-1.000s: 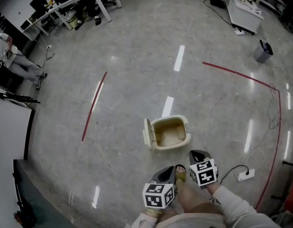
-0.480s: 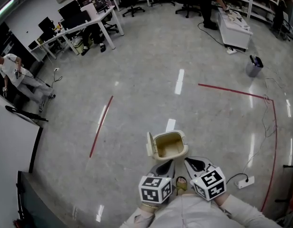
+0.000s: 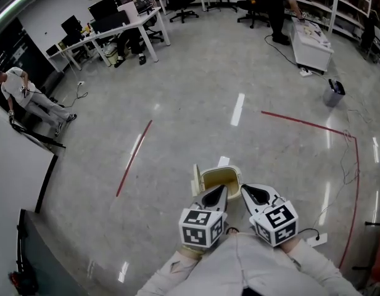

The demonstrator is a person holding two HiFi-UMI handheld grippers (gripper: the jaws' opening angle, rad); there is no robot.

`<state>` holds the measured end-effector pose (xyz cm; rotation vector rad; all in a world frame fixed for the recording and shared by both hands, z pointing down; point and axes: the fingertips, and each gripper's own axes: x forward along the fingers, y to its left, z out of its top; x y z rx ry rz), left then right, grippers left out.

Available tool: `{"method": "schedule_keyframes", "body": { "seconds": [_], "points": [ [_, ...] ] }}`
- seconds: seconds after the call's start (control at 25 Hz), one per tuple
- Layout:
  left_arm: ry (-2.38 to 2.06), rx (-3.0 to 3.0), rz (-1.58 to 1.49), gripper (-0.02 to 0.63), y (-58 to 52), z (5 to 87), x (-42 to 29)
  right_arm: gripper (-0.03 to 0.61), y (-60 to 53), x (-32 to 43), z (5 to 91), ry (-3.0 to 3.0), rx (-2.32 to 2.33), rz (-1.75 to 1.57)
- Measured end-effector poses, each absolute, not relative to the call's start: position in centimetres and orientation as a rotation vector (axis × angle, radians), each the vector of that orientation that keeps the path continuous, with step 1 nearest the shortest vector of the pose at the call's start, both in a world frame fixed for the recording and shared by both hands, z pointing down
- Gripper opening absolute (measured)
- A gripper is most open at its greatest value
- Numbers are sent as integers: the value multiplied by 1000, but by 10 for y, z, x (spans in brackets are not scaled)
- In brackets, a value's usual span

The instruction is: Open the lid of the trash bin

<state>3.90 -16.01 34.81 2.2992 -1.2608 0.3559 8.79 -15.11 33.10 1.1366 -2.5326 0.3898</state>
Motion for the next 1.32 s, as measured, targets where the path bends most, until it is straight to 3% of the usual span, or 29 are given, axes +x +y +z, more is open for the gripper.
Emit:
{"method": "schedule_keyframes", "body": {
  "seconds": [1.32],
  "points": [
    [-1231,2286,299,5,-129,351,36,5,-126,94,328,-2536,1228,344]
  ]
}}
